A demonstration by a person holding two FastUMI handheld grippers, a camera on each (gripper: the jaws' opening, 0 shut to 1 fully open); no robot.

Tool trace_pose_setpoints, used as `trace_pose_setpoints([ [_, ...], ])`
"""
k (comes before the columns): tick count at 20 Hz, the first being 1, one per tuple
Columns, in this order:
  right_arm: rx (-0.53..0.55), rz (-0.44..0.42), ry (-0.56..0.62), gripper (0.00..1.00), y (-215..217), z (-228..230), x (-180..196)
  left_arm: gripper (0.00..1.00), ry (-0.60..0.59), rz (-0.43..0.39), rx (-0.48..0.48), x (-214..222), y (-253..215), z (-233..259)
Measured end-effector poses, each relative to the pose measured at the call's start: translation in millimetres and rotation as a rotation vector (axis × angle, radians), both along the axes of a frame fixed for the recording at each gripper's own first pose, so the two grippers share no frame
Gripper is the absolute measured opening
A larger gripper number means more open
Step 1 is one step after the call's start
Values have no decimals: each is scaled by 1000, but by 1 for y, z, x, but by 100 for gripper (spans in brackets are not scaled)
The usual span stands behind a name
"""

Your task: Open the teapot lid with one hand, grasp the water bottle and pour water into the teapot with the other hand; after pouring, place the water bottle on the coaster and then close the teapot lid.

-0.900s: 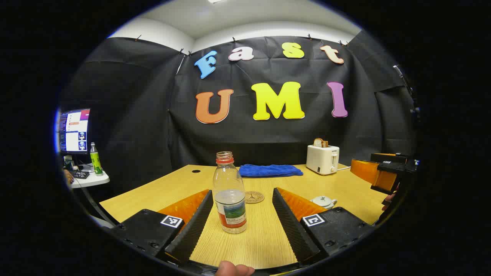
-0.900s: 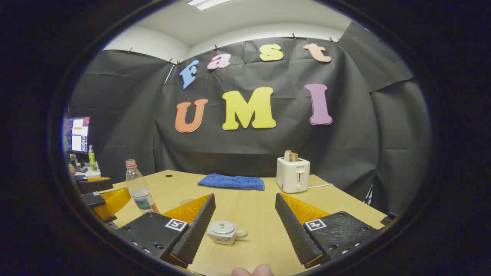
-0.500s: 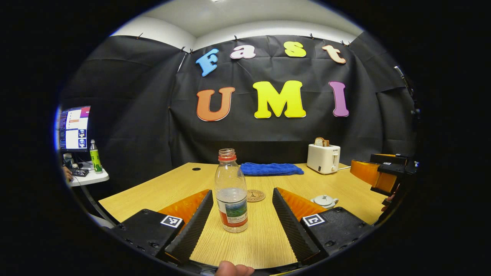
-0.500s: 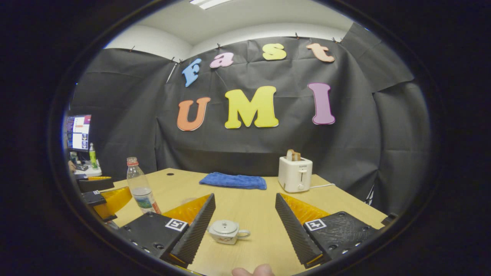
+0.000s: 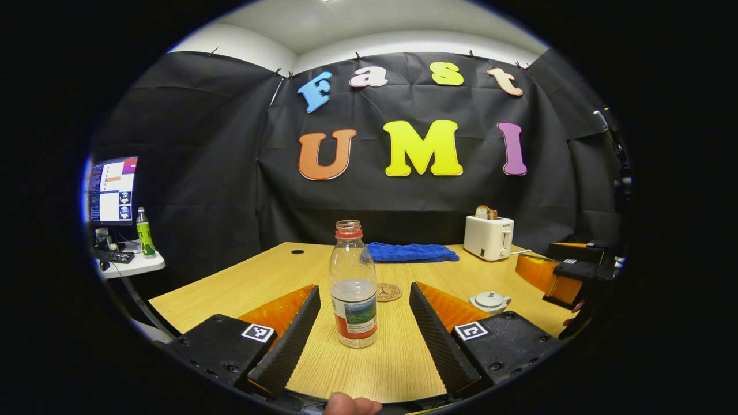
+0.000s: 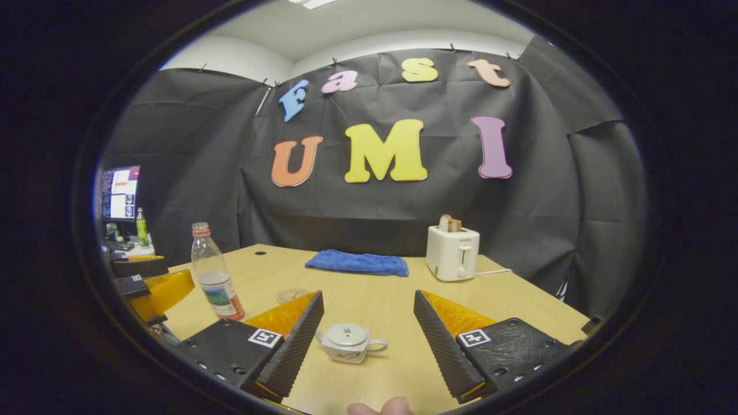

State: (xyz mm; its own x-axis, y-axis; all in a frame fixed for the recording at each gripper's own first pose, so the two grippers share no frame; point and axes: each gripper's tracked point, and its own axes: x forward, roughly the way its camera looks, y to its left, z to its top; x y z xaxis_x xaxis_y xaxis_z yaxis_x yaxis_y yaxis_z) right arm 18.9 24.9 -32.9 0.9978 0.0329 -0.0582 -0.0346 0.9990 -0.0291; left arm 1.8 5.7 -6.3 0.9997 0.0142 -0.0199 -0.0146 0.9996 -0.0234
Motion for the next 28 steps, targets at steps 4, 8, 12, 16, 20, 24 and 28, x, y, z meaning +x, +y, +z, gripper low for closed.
trace_pose_setpoints([
  [4, -1, 1, 29, 95, 12, -23, 18, 98, 6, 14, -6, -3, 10, -2],
  [8, -1, -10, 72, 95, 19, -46, 43, 98, 12, 36, -15, -7, 24, -5],
  [12, 16, -21, 121, 94, 21, -63, 64, 97, 19, 56, -19, -6, 35, -9],
  [16, -5, -29, 137, 60, 22, -69, 74, 98, 23, 60, -24, -5, 40, -12],
  [20, -23, -26, 144, 8, 22, -68, 73, 98, 25, 61, -28, -3, 43, -13],
  [24, -42, -4, 152, 0, 23, -70, 73, 98, 27, 52, -38, 1, 43, -17],
  [28, -31, 16, 120, 0, 25, -57, 74, 98, 45, 20, -52, 7, 36, -24],
])
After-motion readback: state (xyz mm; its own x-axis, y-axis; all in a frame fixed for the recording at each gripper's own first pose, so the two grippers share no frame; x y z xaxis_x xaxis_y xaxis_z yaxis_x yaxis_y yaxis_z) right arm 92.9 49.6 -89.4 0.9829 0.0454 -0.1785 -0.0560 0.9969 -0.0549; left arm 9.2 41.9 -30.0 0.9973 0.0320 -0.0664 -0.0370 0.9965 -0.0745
